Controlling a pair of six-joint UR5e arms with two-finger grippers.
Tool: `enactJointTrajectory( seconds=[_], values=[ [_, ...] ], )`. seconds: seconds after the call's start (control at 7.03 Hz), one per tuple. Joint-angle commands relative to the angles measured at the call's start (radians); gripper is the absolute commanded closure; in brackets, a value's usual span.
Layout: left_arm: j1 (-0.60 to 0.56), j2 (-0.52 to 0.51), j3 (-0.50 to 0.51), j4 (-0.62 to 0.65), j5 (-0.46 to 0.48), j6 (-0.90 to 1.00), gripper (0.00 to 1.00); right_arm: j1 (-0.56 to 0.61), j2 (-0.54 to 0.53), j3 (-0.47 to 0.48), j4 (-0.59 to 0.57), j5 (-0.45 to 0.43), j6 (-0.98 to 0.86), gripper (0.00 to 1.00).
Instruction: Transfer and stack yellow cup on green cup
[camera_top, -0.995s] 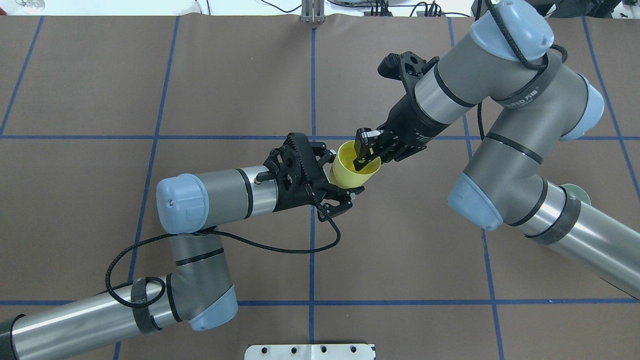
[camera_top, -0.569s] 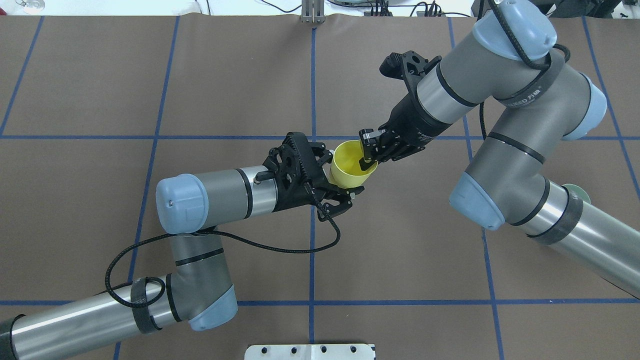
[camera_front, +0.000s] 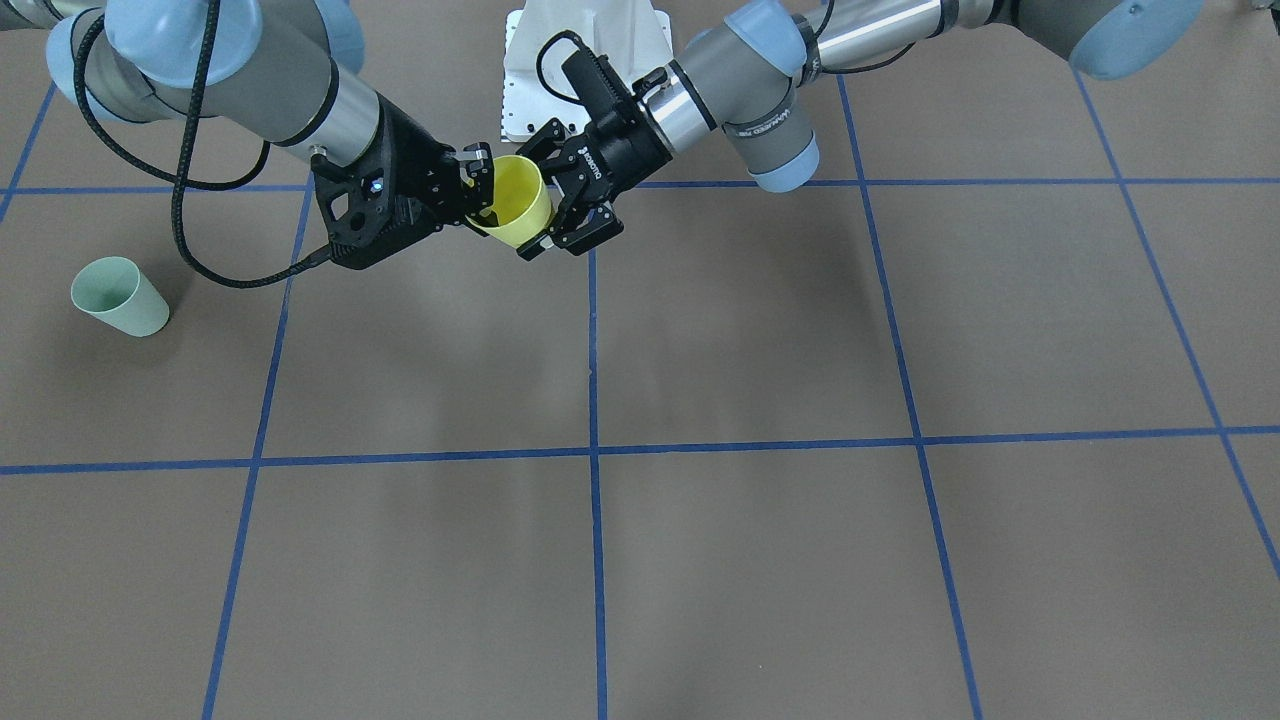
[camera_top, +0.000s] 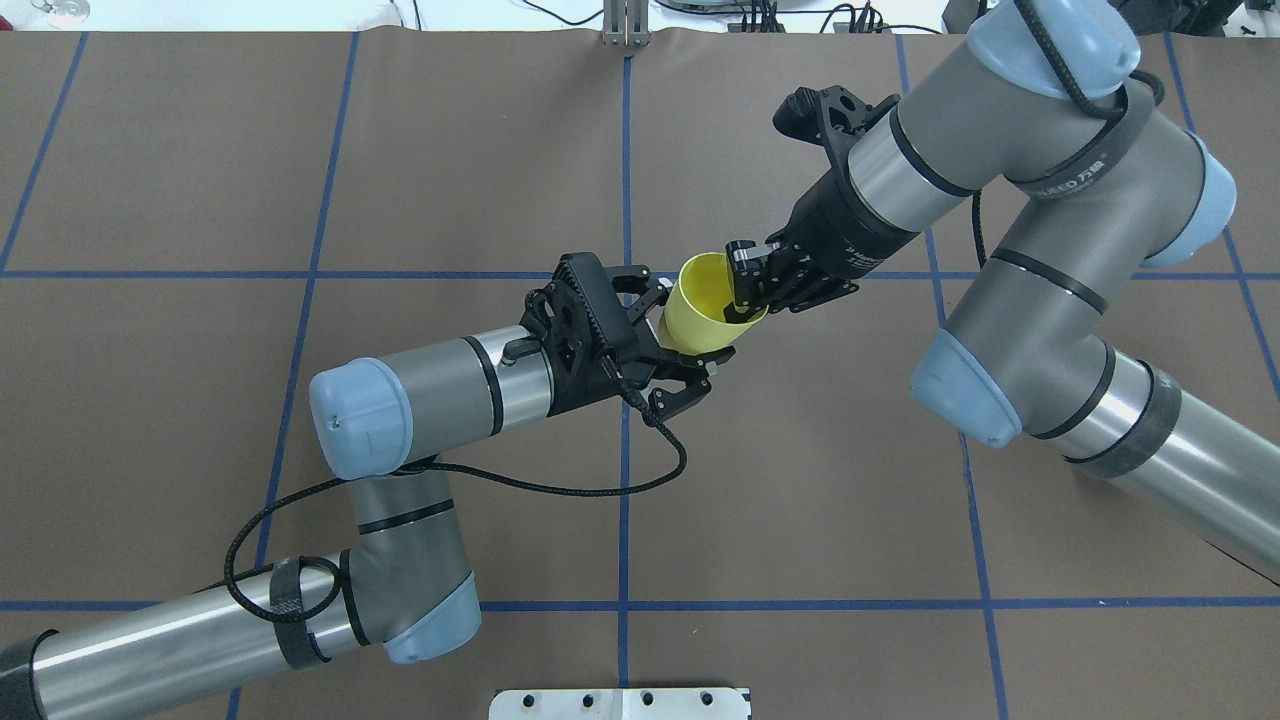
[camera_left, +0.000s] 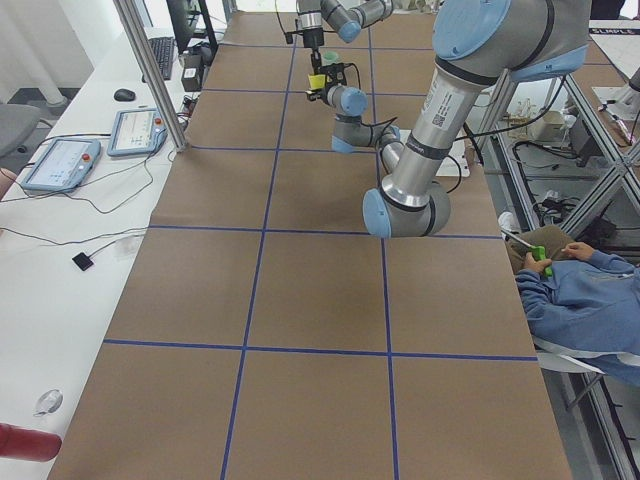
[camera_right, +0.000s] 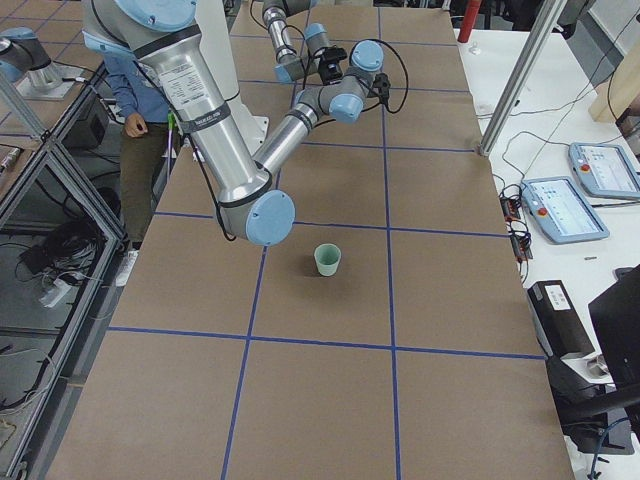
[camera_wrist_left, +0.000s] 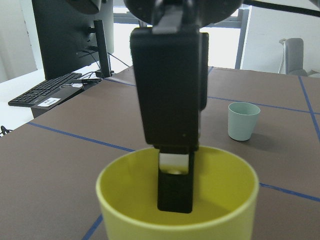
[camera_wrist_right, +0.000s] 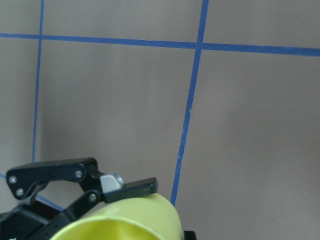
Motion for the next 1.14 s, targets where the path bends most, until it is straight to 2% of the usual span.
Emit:
enactJointTrajectory(
  seconds=[0.0, 0.28, 0.43, 0.57, 0.71, 0.85, 1.0],
  values=[
    [0.003, 0.000, 0.013, -0.030, 0.046, 0.002, 0.27, 0.068, -0.016, 0.002, -0.001, 0.077, 0.004, 1.00],
    [0.005, 0.000, 0.013, -0.030, 0.044, 0.002, 0.24, 0.163, -0.044, 0.007, -0.001, 0.174, 0.002, 1.00],
    [0.003, 0.000, 0.010, -0.030, 0.044, 0.002, 0.23, 0.218, -0.048, 0.007, -0.005, 0.194, 0.004, 1.00],
    [0.005, 0.000, 0.012, -0.028, 0.047, 0.002, 0.22, 0.281, -0.097, 0.020, -0.012, 0.196, 0.004, 1.00],
    [0.002, 0.000, 0.010, -0.019, 0.052, -0.004, 0.17, 0.343, -0.175, 0.024, -0.015, 0.191, 0.004, 1.00],
    [0.000, 0.001, 0.009, -0.018, 0.114, -0.010, 0.06, 0.401, -0.231, 0.030, -0.015, 0.164, 0.004, 1.00],
    [0.005, 0.006, 0.013, -0.016, 0.224, -0.021, 0.04, 0.423, -0.304, 0.031, -0.015, 0.115, -0.002, 1.00]
  ],
)
